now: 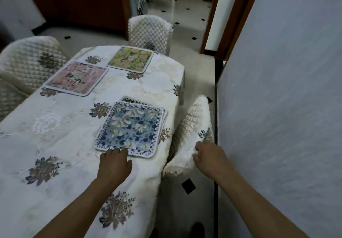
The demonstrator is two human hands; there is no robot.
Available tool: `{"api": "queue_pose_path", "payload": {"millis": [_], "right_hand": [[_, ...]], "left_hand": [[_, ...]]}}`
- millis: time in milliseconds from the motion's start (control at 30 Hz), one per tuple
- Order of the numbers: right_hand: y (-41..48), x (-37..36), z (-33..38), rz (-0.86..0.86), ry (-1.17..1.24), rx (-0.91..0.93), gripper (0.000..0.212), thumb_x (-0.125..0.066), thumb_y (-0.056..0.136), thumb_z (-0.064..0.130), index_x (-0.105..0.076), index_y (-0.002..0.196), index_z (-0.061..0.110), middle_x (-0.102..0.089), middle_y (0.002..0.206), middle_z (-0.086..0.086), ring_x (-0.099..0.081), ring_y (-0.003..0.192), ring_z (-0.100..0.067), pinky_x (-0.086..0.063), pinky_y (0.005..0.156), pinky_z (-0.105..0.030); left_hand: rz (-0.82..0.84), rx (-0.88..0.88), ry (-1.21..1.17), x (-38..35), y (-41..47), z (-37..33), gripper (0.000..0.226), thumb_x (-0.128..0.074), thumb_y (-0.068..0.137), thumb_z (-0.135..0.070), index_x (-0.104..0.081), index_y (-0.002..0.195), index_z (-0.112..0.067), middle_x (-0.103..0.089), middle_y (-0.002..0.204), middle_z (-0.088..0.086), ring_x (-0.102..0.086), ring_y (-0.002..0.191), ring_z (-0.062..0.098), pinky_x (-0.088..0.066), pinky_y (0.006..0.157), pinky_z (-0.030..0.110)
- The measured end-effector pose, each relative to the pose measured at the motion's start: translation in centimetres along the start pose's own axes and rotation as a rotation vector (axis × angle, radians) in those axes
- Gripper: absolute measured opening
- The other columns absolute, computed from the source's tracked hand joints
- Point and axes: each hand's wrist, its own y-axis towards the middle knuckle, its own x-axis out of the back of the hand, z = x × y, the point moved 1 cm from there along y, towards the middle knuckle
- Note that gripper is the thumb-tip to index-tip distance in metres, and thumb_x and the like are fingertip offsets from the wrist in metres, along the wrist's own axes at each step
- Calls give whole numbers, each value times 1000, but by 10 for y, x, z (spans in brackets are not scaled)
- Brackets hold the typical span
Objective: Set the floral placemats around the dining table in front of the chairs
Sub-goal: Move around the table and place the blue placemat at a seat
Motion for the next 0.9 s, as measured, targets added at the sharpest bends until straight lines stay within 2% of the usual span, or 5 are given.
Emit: {"api": "queue_pose_path", "payload": {"millis": [233, 333, 467, 667, 900], "right_hand": [[123, 9, -24, 61, -15, 337, 23, -53, 87, 35, -60, 96, 15, -64, 93, -9, -61, 88, -31, -46, 75, -38], [166, 17, -24, 111, -41, 500, 23, -52, 85, 36, -57, 93, 15, -65, 92, -10, -62, 88, -34, -45, 71, -36], [210, 22, -12, 168, -51, 630, 27, -52, 89, 37, -57, 105, 14, -62, 100, -11, -61, 93, -33, -43, 70, -34], [248, 1, 14, 241, -106, 743, 26, -51, 91, 37, -58, 104, 15, -62, 100, -10, -62, 91, -32, -45, 76, -37], [307, -32, 32, 323, -184, 798, 26, -49, 92, 35, -56, 106, 13, -60, 100, -12, -60, 93, -34, -41, 74, -36]], "left_hand": [[48, 309, 14, -4, 9, -37, 33, -51, 90, -42, -57, 112, -18, -64, 109, 6, -56, 107, 29, -40, 89, 41], [57, 438, -1, -4, 2, -57, 28, -51, 90, -39, -59, 104, -16, -64, 101, 5, -57, 100, 28, -40, 81, 38], [30, 570, -117, -7, -1, -77, 23, -50, 92, -34, -56, 99, -14, -60, 92, 6, -58, 89, 28, -37, 69, 34], [11, 809, -530, -35, 14, -93, 18, -52, 93, -33, -47, 95, -16, -59, 89, 4, -55, 78, 23, -40, 61, 32], [150, 1182, -1067, -77, 61, -114, 27, -63, 85, -27, -54, 63, -13, -60, 60, 4, -55, 54, 17, -37, 51, 26]]}}
